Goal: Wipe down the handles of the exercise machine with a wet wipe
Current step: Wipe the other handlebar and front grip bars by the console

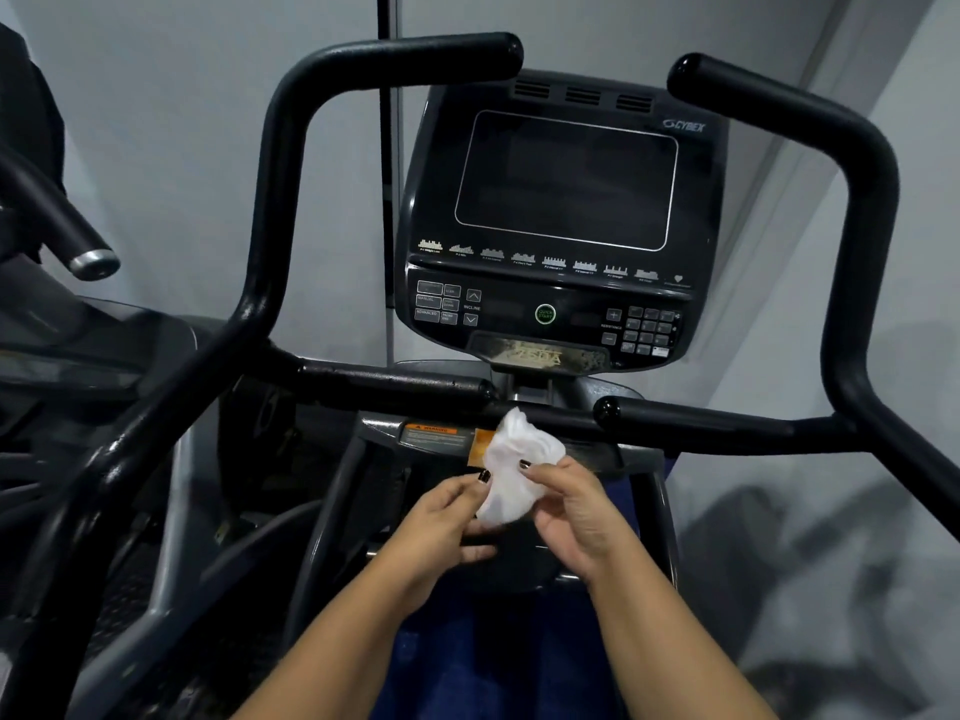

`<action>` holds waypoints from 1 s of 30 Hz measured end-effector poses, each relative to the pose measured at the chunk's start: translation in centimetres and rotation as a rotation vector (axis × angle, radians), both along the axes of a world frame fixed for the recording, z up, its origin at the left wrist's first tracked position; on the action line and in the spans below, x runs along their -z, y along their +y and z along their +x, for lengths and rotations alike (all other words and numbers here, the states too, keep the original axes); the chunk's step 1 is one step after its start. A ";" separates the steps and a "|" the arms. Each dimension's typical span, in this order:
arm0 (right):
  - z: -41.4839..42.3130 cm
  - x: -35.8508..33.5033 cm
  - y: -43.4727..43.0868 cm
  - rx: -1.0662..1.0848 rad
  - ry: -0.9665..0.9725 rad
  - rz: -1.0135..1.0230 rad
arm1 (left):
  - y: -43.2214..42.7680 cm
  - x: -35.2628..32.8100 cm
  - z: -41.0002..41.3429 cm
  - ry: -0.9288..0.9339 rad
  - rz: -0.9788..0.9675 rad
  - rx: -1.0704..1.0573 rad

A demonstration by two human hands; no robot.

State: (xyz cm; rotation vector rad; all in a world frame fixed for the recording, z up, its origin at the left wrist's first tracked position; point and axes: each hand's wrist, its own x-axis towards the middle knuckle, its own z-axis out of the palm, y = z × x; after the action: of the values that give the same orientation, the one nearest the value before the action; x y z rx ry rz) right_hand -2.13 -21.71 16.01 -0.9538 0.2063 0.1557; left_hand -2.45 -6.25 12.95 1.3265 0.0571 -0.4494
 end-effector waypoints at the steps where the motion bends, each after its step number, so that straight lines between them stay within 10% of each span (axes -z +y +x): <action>1: -0.4 -0.5 0.2 -0.026 -0.039 0.002 | 0.1 -0.1 -0.1 0.007 -0.043 0.005; 16: -0.6 -2.8 2.0 0.238 -0.308 -0.799 | 3.0 -0.1 -1.6 -0.411 0.284 -0.408; 23: -2.8 -4.3 5.6 -0.281 -0.521 -0.929 | 2.0 -0.9 -2.4 0.031 -0.376 -0.306; 30: -3.1 -3.2 7.4 -0.489 -0.496 -1.006 | 4.3 -1.2 -2.3 -0.088 -0.545 -0.370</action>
State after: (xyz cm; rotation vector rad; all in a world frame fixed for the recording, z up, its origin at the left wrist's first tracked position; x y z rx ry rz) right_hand -5.20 -14.28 19.25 -1.9998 -0.4664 0.2641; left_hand -4.76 -1.99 14.19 0.7732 0.0972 -0.0768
